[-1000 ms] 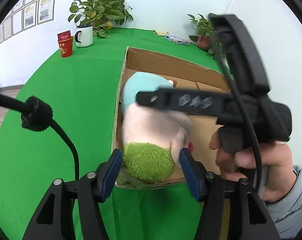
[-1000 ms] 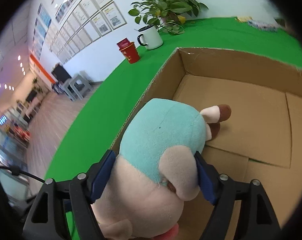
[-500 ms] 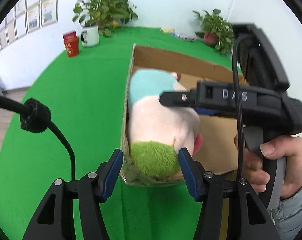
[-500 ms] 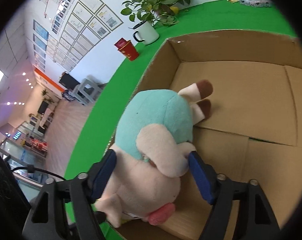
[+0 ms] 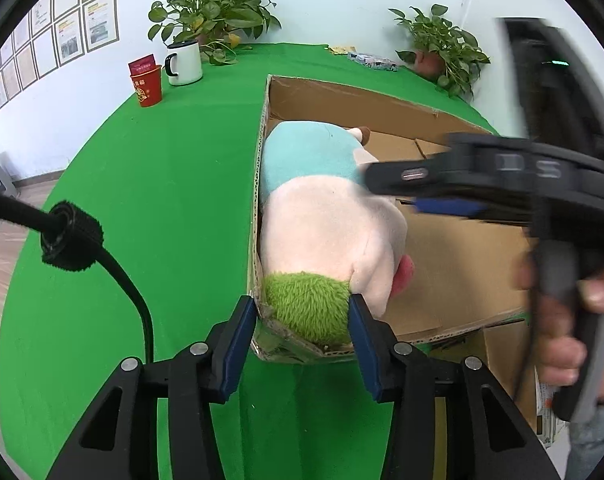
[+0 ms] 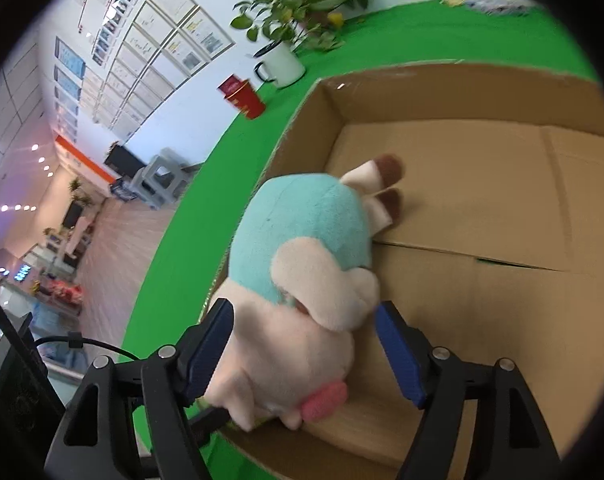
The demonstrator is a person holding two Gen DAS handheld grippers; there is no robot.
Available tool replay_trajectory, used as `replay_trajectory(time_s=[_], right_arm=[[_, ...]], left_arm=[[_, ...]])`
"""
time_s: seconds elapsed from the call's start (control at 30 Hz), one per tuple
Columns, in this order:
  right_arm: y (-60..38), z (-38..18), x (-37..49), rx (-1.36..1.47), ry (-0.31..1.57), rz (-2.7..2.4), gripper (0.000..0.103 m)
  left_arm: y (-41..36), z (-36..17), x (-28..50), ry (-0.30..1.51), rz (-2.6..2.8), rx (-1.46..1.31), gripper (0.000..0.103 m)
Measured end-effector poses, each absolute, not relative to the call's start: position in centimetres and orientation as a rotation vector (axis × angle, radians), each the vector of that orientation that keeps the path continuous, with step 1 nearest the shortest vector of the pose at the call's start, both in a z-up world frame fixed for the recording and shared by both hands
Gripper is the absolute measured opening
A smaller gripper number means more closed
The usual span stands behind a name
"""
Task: Organize objects
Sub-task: 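Open the right gripper to drop the pig into the box, then move the left gripper to the long cardboard tray and grasp its wall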
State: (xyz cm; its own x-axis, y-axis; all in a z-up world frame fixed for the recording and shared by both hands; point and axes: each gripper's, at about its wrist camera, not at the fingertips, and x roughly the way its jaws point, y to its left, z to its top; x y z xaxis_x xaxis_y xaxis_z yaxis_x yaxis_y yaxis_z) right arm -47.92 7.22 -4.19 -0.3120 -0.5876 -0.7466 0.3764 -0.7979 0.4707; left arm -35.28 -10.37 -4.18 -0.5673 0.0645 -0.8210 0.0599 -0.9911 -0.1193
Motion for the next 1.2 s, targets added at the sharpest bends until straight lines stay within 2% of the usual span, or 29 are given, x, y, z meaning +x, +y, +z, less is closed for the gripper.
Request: replay_trajectory(time_s=[0.13,0.27,0.33,0.4,0.47,0.57,0.63,0.67,0.7,0.73,0.8,0.83,0.87,0.9,0.93,0.97,1.0,1.03,1.07,1.13,1.17,1.2], right_arm=[[11.5,-1.7,-44.7,1.282,-0.249,-2.331,0.081],[14.5,-0.3,-40.6,1.207,-0.059,-2.561,0.083],[15.8,0.0,-38.6,1.179,0.003,-2.654,0.083],[17.0,0.4,-37.2,1.142,0.016,-2.720,0.083],[17.7,0.9,-35.8,1.081,0.039,-2.778,0.083],[18.8,1.6,-33.4,0.967,0.097,-2.859,0.083],[19.9,2.1,-31.7,0.918,0.098,-2.878,0.078],[20.1,2.1,-31.3,0.909,0.105,-2.890,0.056],[20.2,2.1,-31.0,0.920,0.125,-2.906,0.027],[20.6,1.9,-30.8,0.944,0.139,-2.913,0.018],[21.2,1.5,-30.1,0.967,0.127,-2.894,0.014],[21.6,1.2,-29.7,0.975,0.121,-2.883,0.015],[21.9,1.1,-29.3,0.982,0.119,-2.871,0.015],[22.0,0.9,-28.8,0.984,0.122,-2.865,0.022],[22.1,0.7,-28.6,0.991,0.137,-2.867,0.031],[22.1,0.4,-28.4,1.001,0.162,-2.871,0.056],[22.0,0.1,-28.2,1.005,0.184,-2.868,0.077],[21.9,-0.1,-28.0,0.995,0.201,-2.865,0.080],[21.7,-0.2,-27.6,0.981,0.222,-2.865,0.079],[21.2,-0.5,-26.7,0.950,0.269,-2.872,0.080],[21.2,-0.6,-26.3,0.937,0.277,-2.868,0.081],[21.2,-0.8,-26.1,0.931,0.277,-2.861,0.082]], left_arm=[[-10.8,-4.1,-35.2,-0.283,2.784,-1.441,0.046],[-10.2,-1.8,-33.1,-0.246,2.887,-1.319,0.048],[-8.9,0.3,-31.1,-0.193,2.946,-1.184,0.060],[-7.5,2.1,-29.1,-0.138,2.998,-1.057,0.085],[-5.9,3.7,-27.1,-0.089,3.037,-0.951,0.095],[-3.9,5.0,-24.7,-0.074,3.037,-0.850,0.096],[-2.8,5.3,-23.7,-0.094,3.015,-0.833,0.096],[-2.5,5.3,-23.4,-0.112,3.006,-0.830,0.096],[-2.1,5.3,-23.1,-0.136,2.997,-0.831,0.096],[-1.7,5.1,-22.8,-0.154,2.983,-0.830,0.096],[-1.0,4.9,-22.3,-0.166,2.974,-0.819,0.095],[-0.5,4.9,-21.9,-0.168,2.969,-0.816,0.093],[-0.1,4.8,-21.6,-0.168,2.960,-0.812,0.086],[0.3,4.6,-21.2,-0.170,2.943,-0.810,0.057],[0.8,4.4,-21.1,-0.154,2.903,-0.835,0.035],[1.5,4.2,-21.1,-0.118,2.860,-0.871,0.006],[2.3,3.9,-21.0,-0.073,2.841,-0.892,0.006],[2.9,3.7,-20.7,-0.047,2.849,-0.891,0.006],[3.3,3.6,-20.5,-0.043,2.861,-0.887,0.007],[3.6,3.4,-20.0,-0.049,2.878,-0.910,0.029],[3.7,3.4,-19.6,-0.053,2.888,-0.918,0.060],[3.7,3.4,-19.3,-0.067,2.892,-0.909,0.083]])
